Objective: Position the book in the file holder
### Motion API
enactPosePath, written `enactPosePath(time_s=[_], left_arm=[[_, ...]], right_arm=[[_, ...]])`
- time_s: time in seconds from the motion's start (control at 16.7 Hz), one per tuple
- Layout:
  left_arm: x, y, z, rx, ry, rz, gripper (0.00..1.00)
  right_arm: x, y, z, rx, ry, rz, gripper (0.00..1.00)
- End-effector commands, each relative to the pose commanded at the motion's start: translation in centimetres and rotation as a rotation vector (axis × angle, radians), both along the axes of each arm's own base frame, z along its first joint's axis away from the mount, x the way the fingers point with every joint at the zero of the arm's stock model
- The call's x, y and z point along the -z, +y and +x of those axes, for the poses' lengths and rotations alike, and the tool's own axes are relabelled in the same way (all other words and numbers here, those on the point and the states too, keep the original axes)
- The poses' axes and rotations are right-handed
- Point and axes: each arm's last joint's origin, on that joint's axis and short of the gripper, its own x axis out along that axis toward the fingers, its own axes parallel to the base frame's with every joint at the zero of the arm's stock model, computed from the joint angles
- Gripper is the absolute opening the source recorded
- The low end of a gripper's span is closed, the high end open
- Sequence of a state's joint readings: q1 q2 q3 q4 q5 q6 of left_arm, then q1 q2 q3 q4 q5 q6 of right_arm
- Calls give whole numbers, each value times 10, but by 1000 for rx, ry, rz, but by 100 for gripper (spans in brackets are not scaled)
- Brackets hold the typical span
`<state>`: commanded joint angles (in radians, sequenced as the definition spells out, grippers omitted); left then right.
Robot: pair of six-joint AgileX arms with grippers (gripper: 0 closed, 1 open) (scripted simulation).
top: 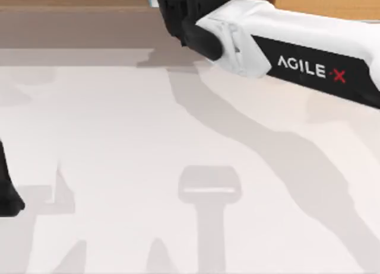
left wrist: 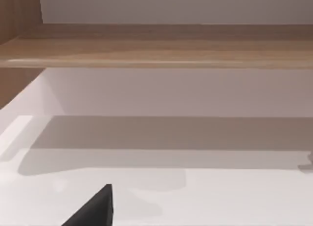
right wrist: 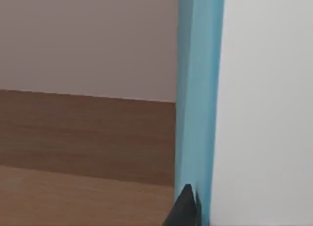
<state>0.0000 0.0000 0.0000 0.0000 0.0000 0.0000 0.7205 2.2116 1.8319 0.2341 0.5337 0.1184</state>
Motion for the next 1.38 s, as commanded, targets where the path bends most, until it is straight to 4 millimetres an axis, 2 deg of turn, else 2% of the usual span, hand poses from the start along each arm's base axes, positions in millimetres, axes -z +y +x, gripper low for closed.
enactPosePath(time_s=[0.24,0.42,0.6,0.78,0.96,1.14,1.38], left_arm=[[0,0,0,0,0,0,100],[0,0,0,0,0,0,100],[0,0,0,0,0,0,100],[0,0,0,0,0,0,100],[0,0,0,0,0,0,100],[0,0,0,0,0,0,100],[0,0,0,0,0,0,100]], right_arm=[[-33,-45,-40,-163,169,73,0],[-51,-97,-71,-231,316,168,0],[-53,-158,-97,-223,463,297,0],[-42,-220,-115,-135,581,463,0],[-23,-282,-123,28,642,660,0],[0,-343,-125,225,633,872,0],[29,-418,-124,451,535,1131,0]])
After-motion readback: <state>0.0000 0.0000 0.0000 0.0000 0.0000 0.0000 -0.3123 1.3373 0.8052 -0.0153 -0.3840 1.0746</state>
